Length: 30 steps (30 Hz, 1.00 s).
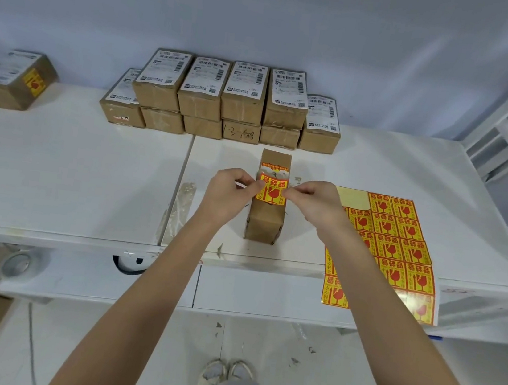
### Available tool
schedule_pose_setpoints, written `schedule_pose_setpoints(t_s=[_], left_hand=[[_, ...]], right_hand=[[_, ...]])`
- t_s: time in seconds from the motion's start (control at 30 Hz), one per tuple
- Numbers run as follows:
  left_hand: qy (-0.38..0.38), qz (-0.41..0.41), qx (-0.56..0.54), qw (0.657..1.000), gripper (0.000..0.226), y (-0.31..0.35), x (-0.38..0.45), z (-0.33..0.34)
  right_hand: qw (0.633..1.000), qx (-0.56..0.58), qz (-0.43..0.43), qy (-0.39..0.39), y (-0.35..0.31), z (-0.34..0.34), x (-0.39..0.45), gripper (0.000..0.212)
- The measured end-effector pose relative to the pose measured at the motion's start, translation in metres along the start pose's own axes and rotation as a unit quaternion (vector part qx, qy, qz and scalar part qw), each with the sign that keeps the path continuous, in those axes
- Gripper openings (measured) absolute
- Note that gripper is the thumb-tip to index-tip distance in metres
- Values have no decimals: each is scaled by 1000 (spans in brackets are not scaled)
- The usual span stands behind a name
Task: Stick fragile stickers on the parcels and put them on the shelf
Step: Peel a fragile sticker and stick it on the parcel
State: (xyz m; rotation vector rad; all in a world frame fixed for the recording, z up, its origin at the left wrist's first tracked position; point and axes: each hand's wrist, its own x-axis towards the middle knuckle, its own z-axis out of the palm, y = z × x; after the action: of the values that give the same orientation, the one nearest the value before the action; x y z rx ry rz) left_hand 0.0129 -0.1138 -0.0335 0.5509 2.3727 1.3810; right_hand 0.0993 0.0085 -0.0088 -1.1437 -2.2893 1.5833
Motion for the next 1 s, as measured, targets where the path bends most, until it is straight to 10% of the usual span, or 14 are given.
schedule_pose_setpoints(t_s=[0.8,1.0], left_hand=[[27,5,39,999,23,-4,2,4],[58,176,143,972,31,-13,-13,7]], right_hand=[[997,-52,-53,13,4,4,5,38],[954,-191,-197,117,27,7,-6,33]])
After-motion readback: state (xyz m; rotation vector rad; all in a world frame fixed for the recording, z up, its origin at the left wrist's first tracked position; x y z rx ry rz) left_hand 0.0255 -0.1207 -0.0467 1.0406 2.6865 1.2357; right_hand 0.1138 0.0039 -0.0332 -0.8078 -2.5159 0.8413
